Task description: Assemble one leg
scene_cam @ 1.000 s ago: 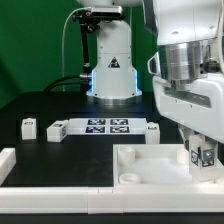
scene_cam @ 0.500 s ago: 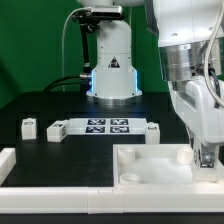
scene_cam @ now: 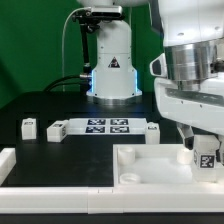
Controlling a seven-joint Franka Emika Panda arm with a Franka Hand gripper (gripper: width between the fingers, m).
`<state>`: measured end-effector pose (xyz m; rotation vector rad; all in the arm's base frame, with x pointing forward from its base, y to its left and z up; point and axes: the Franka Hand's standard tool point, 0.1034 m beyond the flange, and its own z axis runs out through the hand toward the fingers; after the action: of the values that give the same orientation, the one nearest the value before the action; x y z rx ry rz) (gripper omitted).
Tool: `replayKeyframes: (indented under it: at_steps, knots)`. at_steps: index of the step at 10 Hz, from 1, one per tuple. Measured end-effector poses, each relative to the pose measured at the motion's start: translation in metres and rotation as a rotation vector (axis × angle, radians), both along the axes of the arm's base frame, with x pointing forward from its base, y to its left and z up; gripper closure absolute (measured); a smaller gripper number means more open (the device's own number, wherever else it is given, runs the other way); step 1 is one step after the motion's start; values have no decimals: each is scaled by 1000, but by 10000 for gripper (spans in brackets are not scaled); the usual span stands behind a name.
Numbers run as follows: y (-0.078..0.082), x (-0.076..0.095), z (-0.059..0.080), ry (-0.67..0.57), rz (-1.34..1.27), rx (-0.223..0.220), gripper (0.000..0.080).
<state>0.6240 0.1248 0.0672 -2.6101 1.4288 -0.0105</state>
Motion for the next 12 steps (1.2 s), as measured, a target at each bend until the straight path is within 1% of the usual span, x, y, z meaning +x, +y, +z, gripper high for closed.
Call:
replayKeyframes:
  at_steps: [1,5,7,8,9,11,12]
  knots:
    - [0,0,0,-13,94,-11,151]
    - [-2,1,0,-77,598,-78,151]
    - [-3,1,0,-97,884,-139,151]
    - [-5,2,0,-103,928,-144,151]
    - [-18,3,0,-113,1058,-153,151]
    - [-20,3,-1,-113,1052,-154,151]
    - [-20,3,-1,-113,1052,-154,277]
